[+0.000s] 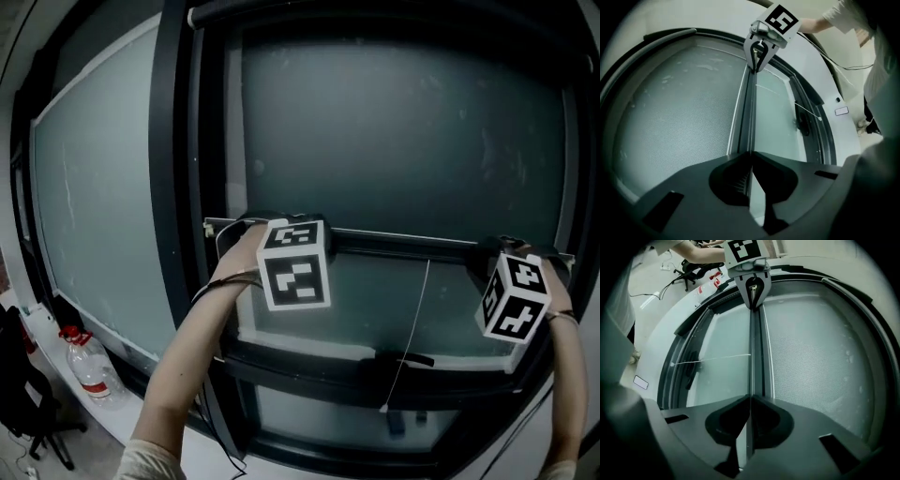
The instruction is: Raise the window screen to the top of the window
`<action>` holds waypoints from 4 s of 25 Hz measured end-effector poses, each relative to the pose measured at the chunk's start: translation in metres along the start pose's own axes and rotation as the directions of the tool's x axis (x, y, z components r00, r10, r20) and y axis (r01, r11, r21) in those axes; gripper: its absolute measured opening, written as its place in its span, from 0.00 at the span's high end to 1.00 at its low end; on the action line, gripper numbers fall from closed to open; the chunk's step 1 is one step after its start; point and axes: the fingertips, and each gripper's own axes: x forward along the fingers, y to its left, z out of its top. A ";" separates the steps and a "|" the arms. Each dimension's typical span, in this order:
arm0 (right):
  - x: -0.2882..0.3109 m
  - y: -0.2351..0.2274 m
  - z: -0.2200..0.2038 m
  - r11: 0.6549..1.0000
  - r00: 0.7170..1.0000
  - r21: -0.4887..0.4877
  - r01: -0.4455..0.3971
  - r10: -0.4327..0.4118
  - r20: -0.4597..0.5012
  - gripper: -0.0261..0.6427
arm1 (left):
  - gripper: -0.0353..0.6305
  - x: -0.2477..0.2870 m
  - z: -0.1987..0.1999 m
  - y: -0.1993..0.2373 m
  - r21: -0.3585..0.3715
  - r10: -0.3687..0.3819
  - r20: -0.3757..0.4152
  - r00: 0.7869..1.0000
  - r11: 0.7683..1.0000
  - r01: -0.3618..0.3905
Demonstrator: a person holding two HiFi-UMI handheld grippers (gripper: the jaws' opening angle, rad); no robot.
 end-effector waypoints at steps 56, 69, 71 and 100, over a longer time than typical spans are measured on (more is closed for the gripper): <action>-0.162 -0.355 -0.010 0.339 0.431 0.929 0.152 -0.868 0.247 0.88 | 0.87 -0.195 0.066 0.314 -0.908 0.893 0.357 0.275 0.401 -0.121; -0.074 -0.034 -0.034 0.219 0.491 0.964 -0.154 -0.829 0.267 0.94 | 0.87 -0.030 0.020 0.009 -0.968 0.832 0.196 0.519 0.248 -0.031; -0.067 0.013 -0.032 0.183 0.533 0.962 -0.203 -0.803 0.265 0.95 | 0.87 -0.014 0.019 -0.045 -0.955 0.784 0.216 0.582 0.293 -0.040; -0.123 0.345 0.041 0.117 0.855 0.919 -0.378 -0.336 0.394 0.95 | 0.90 -0.072 0.033 -0.353 -0.960 0.499 0.211 0.841 0.268 0.082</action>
